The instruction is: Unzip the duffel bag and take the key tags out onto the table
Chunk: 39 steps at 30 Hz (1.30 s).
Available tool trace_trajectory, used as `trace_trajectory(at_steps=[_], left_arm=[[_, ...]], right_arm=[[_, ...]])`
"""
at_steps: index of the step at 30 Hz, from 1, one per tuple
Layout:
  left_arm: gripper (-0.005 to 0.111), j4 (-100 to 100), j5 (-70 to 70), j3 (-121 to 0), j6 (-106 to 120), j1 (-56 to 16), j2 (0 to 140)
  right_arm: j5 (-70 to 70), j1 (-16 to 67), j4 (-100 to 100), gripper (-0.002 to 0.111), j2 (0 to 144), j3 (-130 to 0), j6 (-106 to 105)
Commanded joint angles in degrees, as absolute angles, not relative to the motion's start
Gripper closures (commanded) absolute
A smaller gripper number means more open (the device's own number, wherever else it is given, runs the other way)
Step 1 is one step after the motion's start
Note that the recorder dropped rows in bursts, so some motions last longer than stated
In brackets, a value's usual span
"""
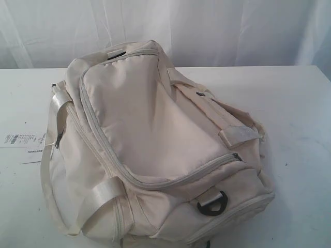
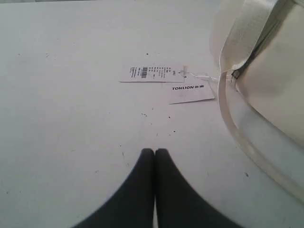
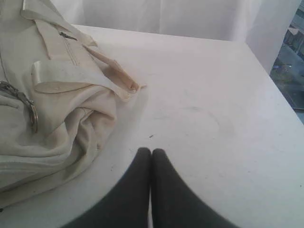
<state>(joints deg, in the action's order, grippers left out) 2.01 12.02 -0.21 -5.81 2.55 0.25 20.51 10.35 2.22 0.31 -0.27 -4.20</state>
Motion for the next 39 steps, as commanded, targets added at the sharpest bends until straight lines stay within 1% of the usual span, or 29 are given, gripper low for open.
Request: trace_trajectory(at_steps=[1, 15, 23, 34, 36, 39], left_arm=[[0.107, 2.01, 12.05, 0.00, -6.06, 2.07, 0.00], [0.107, 2.01, 11.94, 0.00, -6.06, 2.07, 0.00], [0.107, 2.01, 7.36, 0.00, -6.06, 2.07, 0.00], [0.107, 2.01, -30.79, 0.00, -6.06, 2.07, 0.00], [0.107, 2.01, -35.76, 0.00, -6.06, 2.07, 0.00], [0.107, 0.85, -36.26, 0.00, -6.27, 2.07, 0.00]], right_arm=[[19.63, 10.05, 1.80, 0.108, 0.00, 0.00, -4.10], [19.63, 10.05, 1.80, 0.108, 0.00, 0.00, -4.10], [17.70, 10.05, 1.70, 0.108, 0.00, 0.00, -4.34], [7.60, 10.05, 1.58, 0.108, 0.00, 0.00, -4.49], [7.08, 10.05, 1.70, 0.108, 0.00, 0.00, -4.49], [5.42, 10.05, 1.70, 0.108, 0.00, 0.00, -3.83]])
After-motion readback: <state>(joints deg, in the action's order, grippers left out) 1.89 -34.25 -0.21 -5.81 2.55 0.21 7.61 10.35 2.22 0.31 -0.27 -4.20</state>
